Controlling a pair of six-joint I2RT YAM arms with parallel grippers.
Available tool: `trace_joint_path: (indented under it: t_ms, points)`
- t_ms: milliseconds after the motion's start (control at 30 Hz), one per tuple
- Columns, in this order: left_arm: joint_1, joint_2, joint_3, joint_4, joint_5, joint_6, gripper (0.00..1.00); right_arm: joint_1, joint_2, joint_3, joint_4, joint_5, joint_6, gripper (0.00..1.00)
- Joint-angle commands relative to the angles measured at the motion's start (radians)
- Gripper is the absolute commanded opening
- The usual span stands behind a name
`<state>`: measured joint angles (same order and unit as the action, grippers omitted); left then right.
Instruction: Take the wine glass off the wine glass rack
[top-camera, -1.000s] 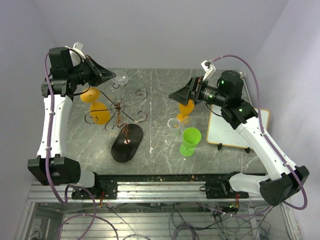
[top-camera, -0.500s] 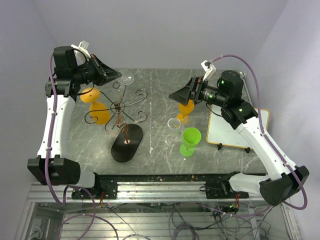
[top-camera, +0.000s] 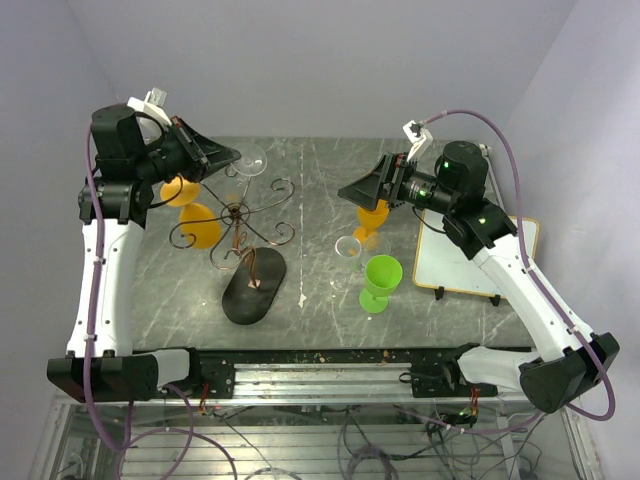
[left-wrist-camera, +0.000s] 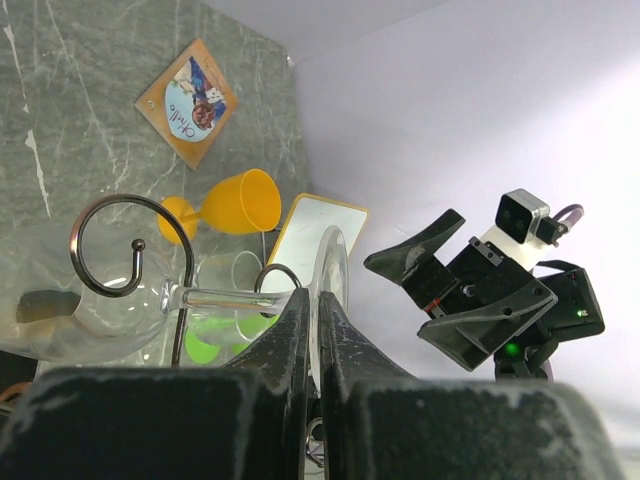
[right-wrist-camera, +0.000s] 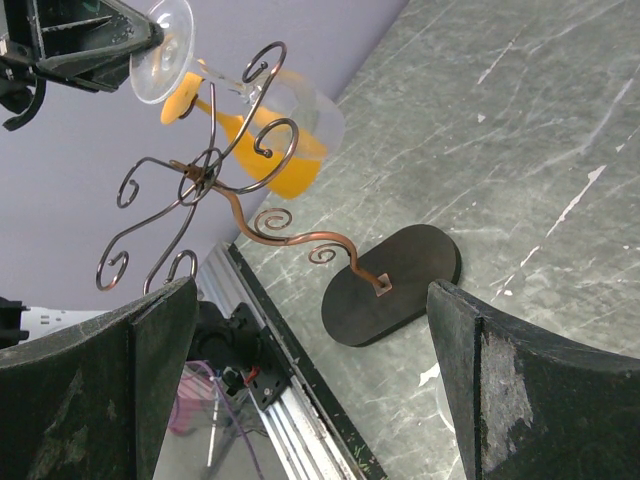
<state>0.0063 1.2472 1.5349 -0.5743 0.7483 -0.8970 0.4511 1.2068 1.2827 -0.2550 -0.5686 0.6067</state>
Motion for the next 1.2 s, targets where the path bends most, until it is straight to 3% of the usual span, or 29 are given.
trace_joint_path:
  t_ms: [0, 367, 733, 1167]
  points:
    - [-0.007, -0.008, 0.055, -0.033, -0.005, 0.002, 0.07, 0.004, -0.021, 0.016, 0.009, -0.001, 0.003, 0.97]
    - [-0.005, -0.008, 0.092, -0.16, -0.117, 0.04, 0.07, 0.004, -0.025, 0.019, 0.002, 0.002, 0.0, 0.97]
    - [0.02, -0.033, 0.214, -0.315, -0.449, 0.061, 0.07, 0.004, -0.038, 0.024, -0.013, 0.013, -0.003, 0.97]
    - [0.029, 0.03, 0.232, -0.1, -0.407, 0.013, 0.07, 0.005, -0.059, 0.046, -0.053, 0.033, -0.016, 0.97]
